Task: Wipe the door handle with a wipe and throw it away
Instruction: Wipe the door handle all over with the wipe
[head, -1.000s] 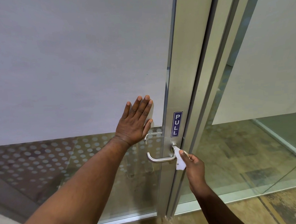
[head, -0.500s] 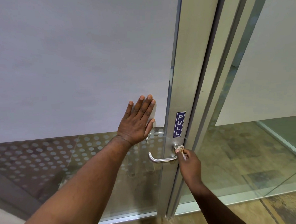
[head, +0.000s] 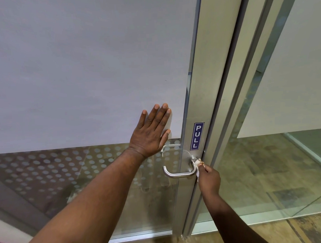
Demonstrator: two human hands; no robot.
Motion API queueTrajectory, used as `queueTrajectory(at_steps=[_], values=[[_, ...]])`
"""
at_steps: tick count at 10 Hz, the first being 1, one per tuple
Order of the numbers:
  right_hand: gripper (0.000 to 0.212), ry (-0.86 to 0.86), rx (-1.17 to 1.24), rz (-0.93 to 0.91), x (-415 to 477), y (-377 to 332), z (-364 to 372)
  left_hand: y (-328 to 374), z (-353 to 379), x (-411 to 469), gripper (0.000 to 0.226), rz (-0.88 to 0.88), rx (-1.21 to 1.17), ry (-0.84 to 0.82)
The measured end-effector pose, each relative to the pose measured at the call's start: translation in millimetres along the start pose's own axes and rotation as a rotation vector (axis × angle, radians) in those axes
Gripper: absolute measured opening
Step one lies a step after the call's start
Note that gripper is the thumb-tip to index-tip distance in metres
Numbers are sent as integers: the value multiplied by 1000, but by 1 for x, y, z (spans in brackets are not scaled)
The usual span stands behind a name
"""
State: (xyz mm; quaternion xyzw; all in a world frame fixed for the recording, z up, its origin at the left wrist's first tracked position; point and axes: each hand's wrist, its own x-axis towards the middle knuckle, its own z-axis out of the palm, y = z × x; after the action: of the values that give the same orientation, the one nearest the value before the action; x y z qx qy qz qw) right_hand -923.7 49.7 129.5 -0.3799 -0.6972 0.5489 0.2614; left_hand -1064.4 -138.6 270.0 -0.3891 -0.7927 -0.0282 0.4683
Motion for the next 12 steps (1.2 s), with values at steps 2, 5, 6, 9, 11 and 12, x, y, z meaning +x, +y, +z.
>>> queueTrajectory(at_steps=[2, 5, 6, 9, 11, 12], values=[[10, -49, 429, 466, 2, 5, -3, 0, 1, 1, 72, 4, 1, 9], [28, -280, 922, 812, -2, -7, 3, 0, 2, 1, 72, 6, 10, 9], [33, -280, 994, 859, -2, -4, 4, 0, 1, 1, 72, 9, 21, 17], [20, -314, 897, 718, 0, 3, -1, 0, 2, 1, 71, 11, 23, 13], [13, -101, 659, 417, 6, -3, -10, -1, 3, 1, 72, 5, 26, 21], [10, 38, 409, 124, 6, -10, -10, 0, 4, 1, 72, 3, 26, 16]])
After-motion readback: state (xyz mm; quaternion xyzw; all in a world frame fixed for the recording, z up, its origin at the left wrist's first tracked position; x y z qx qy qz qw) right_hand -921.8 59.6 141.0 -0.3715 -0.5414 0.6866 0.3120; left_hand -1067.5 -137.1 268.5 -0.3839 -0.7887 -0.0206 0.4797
